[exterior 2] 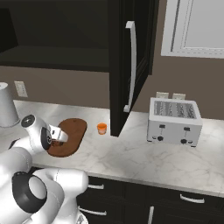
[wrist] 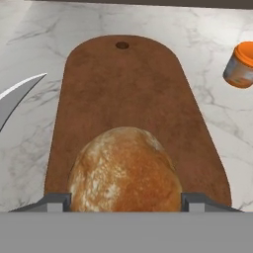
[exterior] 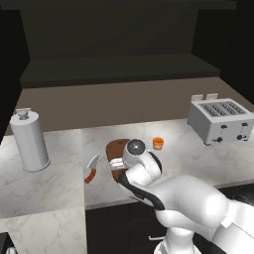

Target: Pick the bread, place it on the cutting board, pick the jam, place it on the counter, and close the cabinet.

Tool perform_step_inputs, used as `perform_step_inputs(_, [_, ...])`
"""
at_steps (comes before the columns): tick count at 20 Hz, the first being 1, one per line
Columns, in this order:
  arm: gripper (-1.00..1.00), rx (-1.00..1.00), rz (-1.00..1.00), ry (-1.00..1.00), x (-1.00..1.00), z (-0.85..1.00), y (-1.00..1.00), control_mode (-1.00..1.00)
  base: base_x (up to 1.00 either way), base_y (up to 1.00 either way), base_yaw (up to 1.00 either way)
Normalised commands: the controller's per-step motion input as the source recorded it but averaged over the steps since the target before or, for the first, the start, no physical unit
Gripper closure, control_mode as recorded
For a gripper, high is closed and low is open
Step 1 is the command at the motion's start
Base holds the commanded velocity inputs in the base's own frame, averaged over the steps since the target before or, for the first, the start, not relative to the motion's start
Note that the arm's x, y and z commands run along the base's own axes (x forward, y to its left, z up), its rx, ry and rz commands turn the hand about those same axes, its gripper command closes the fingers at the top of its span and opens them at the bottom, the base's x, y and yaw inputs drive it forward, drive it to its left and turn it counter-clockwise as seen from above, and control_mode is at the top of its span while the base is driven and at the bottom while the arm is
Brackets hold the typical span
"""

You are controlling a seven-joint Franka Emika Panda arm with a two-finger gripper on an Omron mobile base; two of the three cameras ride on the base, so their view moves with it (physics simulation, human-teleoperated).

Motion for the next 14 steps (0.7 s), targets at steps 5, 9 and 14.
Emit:
perform_step_inputs(5, [1.0, 0.0, 0.0, 0.0, 0.0, -0.16, 0.0, -1.0, 0.0, 0.0, 0.0])
perform_step_inputs(9, [1.0, 0.0, 0.0, 0.0, 0.0, -0.12, 0.0, -1.0, 0.0, 0.0, 0.0])
perform_step_inputs(14, [1.0, 0.0, 0.0, 0.02, 0.0, -0.05, 0.0, -1.0, 0.0, 0.0, 0.0])
